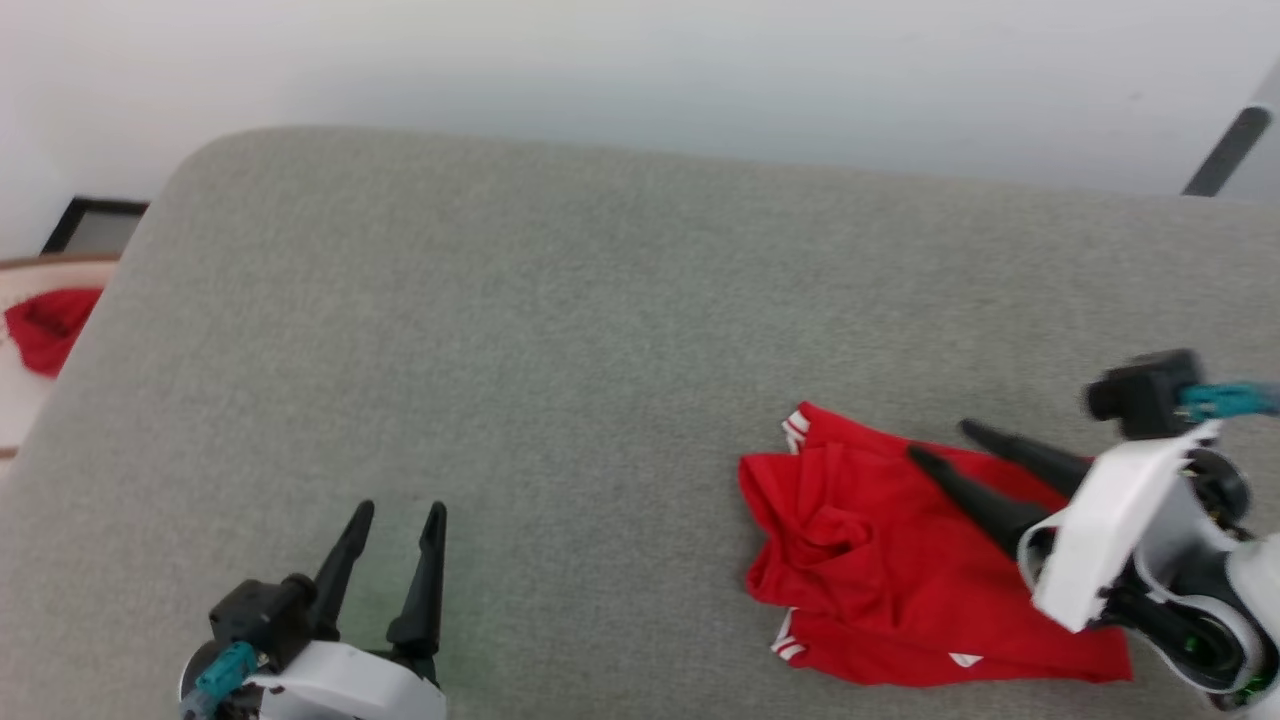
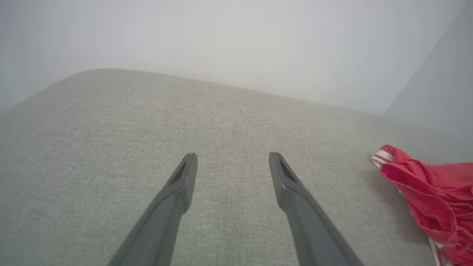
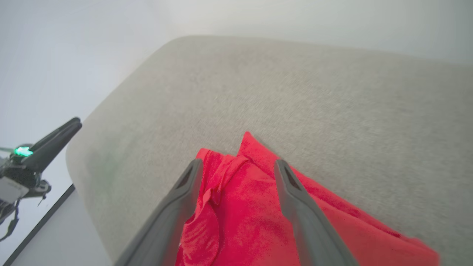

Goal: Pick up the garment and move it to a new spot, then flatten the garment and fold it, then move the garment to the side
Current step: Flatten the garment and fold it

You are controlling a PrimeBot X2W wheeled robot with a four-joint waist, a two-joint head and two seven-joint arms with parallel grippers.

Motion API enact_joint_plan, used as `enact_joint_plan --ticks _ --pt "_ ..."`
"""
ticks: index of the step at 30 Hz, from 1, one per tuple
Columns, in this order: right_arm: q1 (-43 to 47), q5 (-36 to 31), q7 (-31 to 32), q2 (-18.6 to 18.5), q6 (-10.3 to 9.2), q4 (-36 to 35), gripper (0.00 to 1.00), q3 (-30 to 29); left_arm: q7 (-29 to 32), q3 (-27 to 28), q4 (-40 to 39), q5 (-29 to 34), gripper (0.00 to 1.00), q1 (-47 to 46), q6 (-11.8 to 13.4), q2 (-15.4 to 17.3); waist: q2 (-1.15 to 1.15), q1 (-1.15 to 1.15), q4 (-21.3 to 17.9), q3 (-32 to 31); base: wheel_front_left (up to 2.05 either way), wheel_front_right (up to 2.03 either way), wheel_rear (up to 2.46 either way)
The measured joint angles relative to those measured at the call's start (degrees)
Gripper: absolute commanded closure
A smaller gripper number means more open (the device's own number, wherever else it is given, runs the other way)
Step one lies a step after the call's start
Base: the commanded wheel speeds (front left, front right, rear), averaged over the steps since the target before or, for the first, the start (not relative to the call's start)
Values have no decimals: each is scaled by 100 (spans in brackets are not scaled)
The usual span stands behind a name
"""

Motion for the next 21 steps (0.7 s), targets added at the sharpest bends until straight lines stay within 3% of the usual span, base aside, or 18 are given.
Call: enact_joint_plan --ticks 5,11,21 --pt "227 73 -1128 -109 0 514 0 -346 1 -75 227 -138 0 70 0 67 0 0 -219 -226 0 0 0" --pt "575 -580 -2350 -108 0 1464 0 -570 1 -67 368 -222 0 240 0 74 0 0 -405 -532 0 0 0" --pt "1184 -1129 -3287 232 0 1681 0 -1245 1 134 144 -92 0 608 0 77 0 0 -556 -967 0 0 0"
